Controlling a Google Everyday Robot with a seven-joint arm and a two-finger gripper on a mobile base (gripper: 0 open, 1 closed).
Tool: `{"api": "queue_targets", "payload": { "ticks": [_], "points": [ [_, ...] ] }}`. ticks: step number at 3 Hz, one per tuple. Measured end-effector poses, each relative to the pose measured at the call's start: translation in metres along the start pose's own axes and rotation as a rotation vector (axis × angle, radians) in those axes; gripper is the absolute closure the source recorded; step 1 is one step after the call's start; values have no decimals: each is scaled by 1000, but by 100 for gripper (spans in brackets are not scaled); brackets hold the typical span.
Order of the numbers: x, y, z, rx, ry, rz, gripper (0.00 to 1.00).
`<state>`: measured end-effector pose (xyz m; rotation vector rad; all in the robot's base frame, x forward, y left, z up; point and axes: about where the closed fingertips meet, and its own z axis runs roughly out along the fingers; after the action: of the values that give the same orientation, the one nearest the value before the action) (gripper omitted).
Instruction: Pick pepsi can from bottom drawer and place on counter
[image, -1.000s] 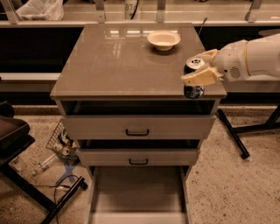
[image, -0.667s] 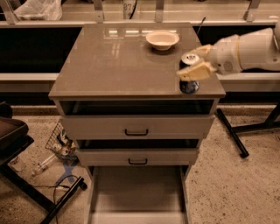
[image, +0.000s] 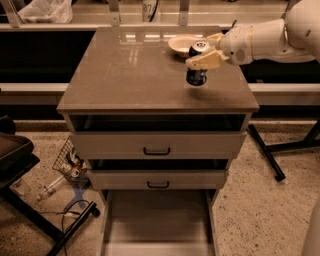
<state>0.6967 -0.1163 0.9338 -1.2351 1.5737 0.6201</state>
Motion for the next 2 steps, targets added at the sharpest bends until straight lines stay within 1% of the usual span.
{"api": "queue_targets", "payload": {
  "ticks": [1,2],
  "points": [
    [10,-8,13,-20,-47,29,100],
    [22,-9,23,-39,-69,48,100]
  ]
}}
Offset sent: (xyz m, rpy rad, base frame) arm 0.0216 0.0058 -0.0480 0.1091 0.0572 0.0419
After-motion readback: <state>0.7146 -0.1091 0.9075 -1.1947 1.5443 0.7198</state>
